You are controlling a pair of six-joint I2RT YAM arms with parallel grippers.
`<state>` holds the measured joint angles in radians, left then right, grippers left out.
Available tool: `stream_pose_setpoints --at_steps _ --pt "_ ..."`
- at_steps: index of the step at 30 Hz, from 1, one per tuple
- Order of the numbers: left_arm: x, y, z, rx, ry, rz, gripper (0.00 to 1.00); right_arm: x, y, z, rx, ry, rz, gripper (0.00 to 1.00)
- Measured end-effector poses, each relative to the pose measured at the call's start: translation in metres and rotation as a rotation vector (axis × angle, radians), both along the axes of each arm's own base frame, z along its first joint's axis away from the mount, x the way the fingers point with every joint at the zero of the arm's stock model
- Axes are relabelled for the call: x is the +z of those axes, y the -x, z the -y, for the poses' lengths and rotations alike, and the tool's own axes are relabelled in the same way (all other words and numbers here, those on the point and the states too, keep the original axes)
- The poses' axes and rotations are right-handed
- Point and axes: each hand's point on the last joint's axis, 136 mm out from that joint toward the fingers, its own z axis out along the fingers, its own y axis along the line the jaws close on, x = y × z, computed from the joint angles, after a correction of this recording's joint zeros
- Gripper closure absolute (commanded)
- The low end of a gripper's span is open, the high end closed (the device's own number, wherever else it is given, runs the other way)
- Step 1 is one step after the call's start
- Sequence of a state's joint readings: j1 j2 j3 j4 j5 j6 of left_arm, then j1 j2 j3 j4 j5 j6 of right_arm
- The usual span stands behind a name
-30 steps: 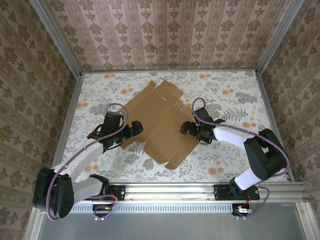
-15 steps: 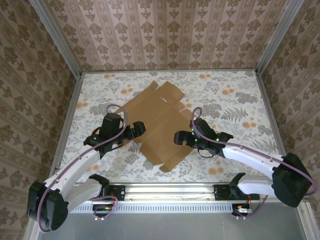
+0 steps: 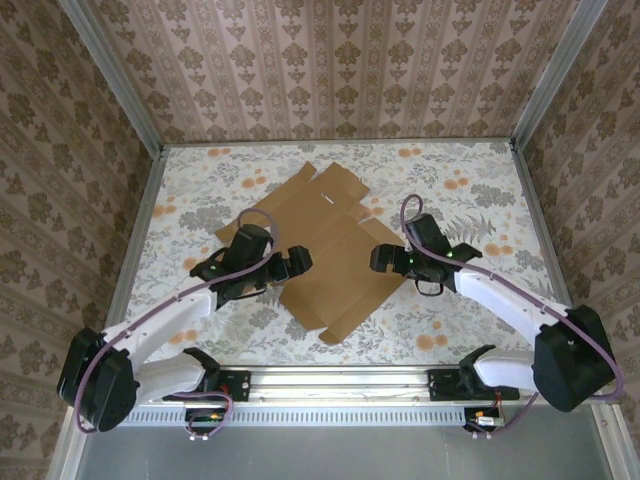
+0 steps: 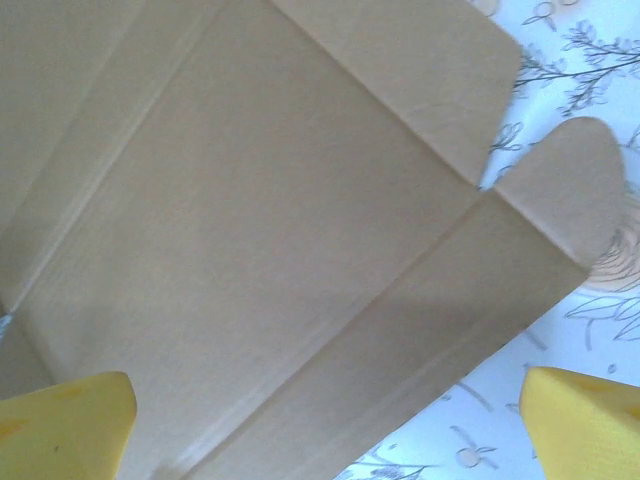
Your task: Fold the paper box
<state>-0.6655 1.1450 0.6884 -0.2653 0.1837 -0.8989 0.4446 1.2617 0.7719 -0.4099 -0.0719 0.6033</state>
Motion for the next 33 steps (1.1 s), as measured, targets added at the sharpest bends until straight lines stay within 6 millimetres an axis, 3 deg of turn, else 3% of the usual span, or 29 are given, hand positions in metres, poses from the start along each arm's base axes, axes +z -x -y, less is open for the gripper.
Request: stream_pose_setpoints --at_steps 6,13,33 --pt "-0.029 0.003 0.028 -0.044 -0.032 -0.075 0.0 -0.018 -0.005 0.004 0.019 0.028 -0.054 0.0" --pt "-0.057 0.004 0.039 -0.052 -0.049 -0.139 0.0 -0.039 -0.01 0.006 0.02 0.035 -0.103 0.0" --pt "-0.067 0.004 0.028 -0.013 -0.113 -0.15 0.0 -0.056 -0.021 -0.002 0.051 0.036 -0.114 0.0"
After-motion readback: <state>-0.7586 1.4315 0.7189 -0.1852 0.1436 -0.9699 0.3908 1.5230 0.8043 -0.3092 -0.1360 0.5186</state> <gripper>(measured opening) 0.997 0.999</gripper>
